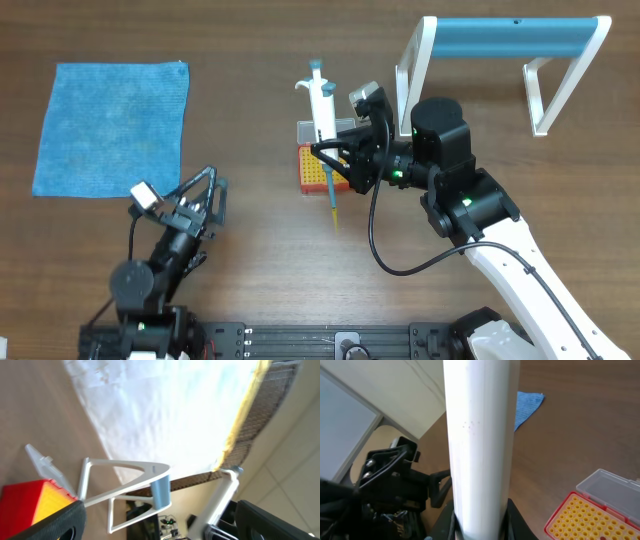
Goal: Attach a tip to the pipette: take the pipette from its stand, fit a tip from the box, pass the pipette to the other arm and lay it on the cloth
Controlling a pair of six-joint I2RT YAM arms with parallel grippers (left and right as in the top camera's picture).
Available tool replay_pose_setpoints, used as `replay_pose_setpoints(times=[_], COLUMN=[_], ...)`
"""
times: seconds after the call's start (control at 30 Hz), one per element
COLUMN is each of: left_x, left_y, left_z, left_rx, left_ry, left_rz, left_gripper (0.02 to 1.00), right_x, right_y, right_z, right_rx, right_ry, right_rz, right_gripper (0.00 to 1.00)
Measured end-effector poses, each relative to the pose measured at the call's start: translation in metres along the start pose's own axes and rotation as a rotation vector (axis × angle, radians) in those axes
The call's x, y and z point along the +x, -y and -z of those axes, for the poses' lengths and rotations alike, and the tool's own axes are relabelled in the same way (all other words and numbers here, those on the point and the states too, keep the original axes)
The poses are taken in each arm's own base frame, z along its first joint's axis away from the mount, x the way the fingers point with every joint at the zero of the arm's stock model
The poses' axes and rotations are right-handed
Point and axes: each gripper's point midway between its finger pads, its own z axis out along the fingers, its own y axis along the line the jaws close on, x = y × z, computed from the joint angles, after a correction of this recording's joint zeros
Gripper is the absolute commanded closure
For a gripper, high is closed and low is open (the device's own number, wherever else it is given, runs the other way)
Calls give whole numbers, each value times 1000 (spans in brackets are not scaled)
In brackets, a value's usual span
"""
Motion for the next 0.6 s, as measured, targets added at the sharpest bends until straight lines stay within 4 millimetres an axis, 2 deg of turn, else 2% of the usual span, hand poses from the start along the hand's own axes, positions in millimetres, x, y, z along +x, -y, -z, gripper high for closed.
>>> replay_pose_setpoints(times=[0.07,0.1,0.13,0.17,0.2,0.23,0.33,0.43,0.6], left_x=[1,4,9,16,24,33,74,102,113], left_y=[3,24,56,74,104,112,112,108,103], left_z=[-24,-42,-64,-76,-95,-101,-117,-117,-114], left_rx=[-56,-25,55,108,206,249,352,408,430], left_ry=[-77,-149,-255,-336,-471,-563,-867,-1022,-1074], left_rz=[-17,-83,-183,-244,-345,-389,-445,-458,-465], left_gripper=[64,64,62,64,64,64,64,62,77], right_x=[2,2,2,1,1,2,1,5,10], right_y=[-1,-2,-2,-2,-2,-2,-4,-14,-30], right_z=[0,0,0,-1,-1,-1,-1,0,3], right_rx=[-8,-12,-15,-16,-16,-16,-24,-85,-178], right_ry=[-8,-9,-12,-7,-9,-10,-10,-32,-66], right_rz=[-12,-12,-14,-10,-13,-19,-32,-45,-56], right_gripper=[921,921,919,921,921,919,921,921,921])
